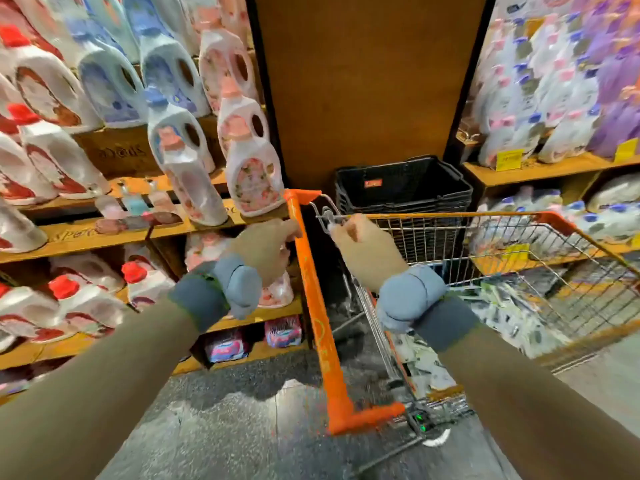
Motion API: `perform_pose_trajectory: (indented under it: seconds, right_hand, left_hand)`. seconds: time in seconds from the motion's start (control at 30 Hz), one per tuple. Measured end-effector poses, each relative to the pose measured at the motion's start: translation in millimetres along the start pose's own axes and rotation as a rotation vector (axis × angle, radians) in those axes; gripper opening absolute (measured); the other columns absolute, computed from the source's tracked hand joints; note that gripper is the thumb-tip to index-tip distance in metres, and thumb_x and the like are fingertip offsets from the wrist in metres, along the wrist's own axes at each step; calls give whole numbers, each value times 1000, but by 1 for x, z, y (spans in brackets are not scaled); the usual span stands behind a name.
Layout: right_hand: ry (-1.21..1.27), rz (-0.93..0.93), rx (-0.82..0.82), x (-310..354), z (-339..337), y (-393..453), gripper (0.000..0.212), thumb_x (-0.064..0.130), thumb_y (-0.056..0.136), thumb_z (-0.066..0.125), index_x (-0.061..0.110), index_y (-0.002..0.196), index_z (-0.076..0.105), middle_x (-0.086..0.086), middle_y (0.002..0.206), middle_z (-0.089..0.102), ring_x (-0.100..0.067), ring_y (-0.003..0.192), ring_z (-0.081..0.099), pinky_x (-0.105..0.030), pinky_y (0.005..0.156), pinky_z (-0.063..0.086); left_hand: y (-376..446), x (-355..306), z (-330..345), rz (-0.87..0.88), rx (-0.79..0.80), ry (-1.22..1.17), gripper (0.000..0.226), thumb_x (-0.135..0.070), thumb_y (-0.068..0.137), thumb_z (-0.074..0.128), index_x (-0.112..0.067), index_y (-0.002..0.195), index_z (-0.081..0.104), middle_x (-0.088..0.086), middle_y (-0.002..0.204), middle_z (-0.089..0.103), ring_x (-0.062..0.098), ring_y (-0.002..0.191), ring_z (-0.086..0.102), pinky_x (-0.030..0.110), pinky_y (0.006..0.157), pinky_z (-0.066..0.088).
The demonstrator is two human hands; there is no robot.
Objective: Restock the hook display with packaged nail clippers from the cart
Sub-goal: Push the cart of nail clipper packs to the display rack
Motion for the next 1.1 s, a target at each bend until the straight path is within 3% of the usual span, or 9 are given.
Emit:
perform_pose_trajectory:
  seconds: [0.13,0.3,0.4,0.47,0.5,0.6,0.67,0.87,1.1]
  right_hand:
    - [-200,107,121,-10,41,10,48,50,93,47,6,112,45,-12,102,55,-28,89,52,-32,70,36]
    - [-313,305,199,-29,89,21,45,43,92,55,6,111,38,-6,78,40,-20,63,41,-26,45,25]
    - [-316,508,184,-55,122,47,27,27,100,45,3,114,44,-5,69,30,-15,53,27,-26,42,21]
    - [-241,648,156,-74,136,54,22,17,103,36,1,96,49,-7,76,39,-14,53,22,-28,42,26]
    - [-210,681,132,-80,139,54,25,15,103,36,4,83,47,-8,78,43,-14,53,21,-27,40,27]
    - [-278,654,7,-86,134,52,42,21,97,51,14,61,31,-3,62,33,-13,51,27,-23,42,22]
    - [-275,718,11,-90,132,49,43,24,93,59,13,58,37,-3,57,38,-14,47,33,-24,42,24]
    - [-279,664,-75,-89,132,39,43,21,90,60,15,55,35,-1,51,34,-13,42,28,-19,40,22]
    - [-261,581,-38,-82,129,15,43,13,89,55,15,53,32,-1,48,33,-15,42,26,-19,44,22]
  left_hand:
    - [5,5,25,13,134,129,49,-2,89,45,-24,133,43,2,133,48,26,121,47,42,96,42]
    - [31,20,52,146,313,200,65,-3,87,53,-24,143,30,6,142,36,29,129,38,42,101,39]
    - [51,36,76,262,365,240,60,-24,89,52,-25,145,30,7,149,30,30,134,33,43,103,38]
    - [58,43,84,315,273,246,56,-50,90,39,-26,141,38,5,147,35,29,134,34,43,102,40]
    - [60,42,86,333,284,252,56,-46,89,41,-26,141,38,6,150,31,29,137,30,43,103,39]
    - [71,39,93,413,350,310,59,-20,84,44,-24,142,33,5,154,19,26,144,11,47,108,30]
    - [78,34,95,448,356,339,50,-10,92,42,-21,140,35,5,152,23,27,145,7,49,111,25]
    - [88,29,110,412,236,336,33,-13,94,45,-17,127,49,5,143,38,28,143,13,51,113,19]
    - [65,19,111,415,156,393,25,-16,92,47,-16,116,55,4,131,48,31,134,28,50,113,17]
Point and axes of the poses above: each hand's wrist, its own y-axis towards the middle knuckle, its own z-axis out of the palm, x = y × z, the point moved 4 cm from there along y, towards the middle knuckle
